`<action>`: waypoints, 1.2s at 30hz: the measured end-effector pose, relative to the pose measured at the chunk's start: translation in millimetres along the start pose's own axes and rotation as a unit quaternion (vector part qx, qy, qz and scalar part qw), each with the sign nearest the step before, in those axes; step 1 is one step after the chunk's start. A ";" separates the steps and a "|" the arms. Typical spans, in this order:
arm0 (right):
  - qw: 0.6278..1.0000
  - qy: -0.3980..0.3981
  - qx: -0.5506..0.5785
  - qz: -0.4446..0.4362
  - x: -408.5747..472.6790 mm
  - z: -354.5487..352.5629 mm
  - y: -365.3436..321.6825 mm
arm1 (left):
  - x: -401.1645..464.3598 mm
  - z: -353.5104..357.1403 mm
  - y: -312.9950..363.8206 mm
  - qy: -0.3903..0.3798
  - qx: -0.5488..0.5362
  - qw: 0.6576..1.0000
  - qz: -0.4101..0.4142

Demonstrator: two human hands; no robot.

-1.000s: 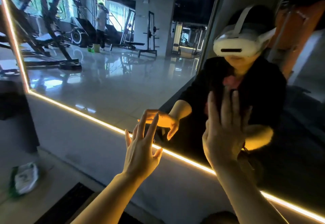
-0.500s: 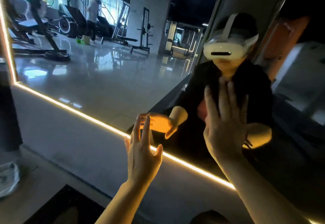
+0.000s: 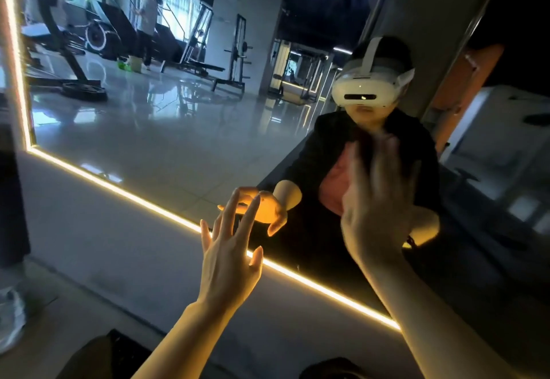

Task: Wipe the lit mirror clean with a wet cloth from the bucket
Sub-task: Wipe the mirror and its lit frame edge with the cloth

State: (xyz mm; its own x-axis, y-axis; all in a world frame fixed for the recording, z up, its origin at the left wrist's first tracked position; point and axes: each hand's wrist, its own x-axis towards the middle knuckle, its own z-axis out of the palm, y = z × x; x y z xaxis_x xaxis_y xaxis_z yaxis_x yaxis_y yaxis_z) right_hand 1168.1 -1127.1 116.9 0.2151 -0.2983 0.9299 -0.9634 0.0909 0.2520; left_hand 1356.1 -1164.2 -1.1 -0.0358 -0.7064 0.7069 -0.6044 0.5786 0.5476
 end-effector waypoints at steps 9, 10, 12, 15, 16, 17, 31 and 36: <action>0.946 -0.113 -0.043 -0.300 6.8 7.5 -2.3 | 23.5 -18.0 -21.5 0.001 0.000 1.000 0.025; 0.976 -0.067 -0.031 -0.204 31.4 2.9 3.7 | 26.7 -18.9 -22.3 0.005 0.002 1.000 0.026; 0.999 0.016 -0.032 -0.039 66.3 -3.1 4.3 | 31.1 -19.9 -21.9 0.009 0.008 1.000 0.025; 0.997 0.005 -0.033 -0.072 51.6 8.2 -19.4 | 37.2 -21.0 -18.0 0.009 0.004 0.999 0.038; 0.984 -0.048 -0.033 -0.170 31.0 15.6 -27.3 | 40.1 -21.8 -16.4 0.011 0.005 0.999 0.042; 0.952 -0.107 -0.037 -0.285 9.7 21.2 -32.7 | 43.1 -23.1 -15.1 0.013 0.009 0.999 0.044; 0.992 0.003 -0.002 -0.126 79.0 24.5 -58.3 | 123.3 -84.3 -24.0 0.000 0.090 0.984 0.153; 0.885 -0.229 -0.008 -0.404 -58.7 50.7 -91.7 | 109.8 -92.7 -49.8 -0.042 0.126 0.980 0.149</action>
State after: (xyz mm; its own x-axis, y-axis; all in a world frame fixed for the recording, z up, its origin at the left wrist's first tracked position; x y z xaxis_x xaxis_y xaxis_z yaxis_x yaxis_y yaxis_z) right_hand 1235.8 -1166.1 25.6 0.7420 -0.6267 0.2383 -0.5212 -0.3155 0.7930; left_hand 1456.1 -1232.8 90.7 -0.2996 -0.5592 0.7730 -0.7336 0.6530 0.1881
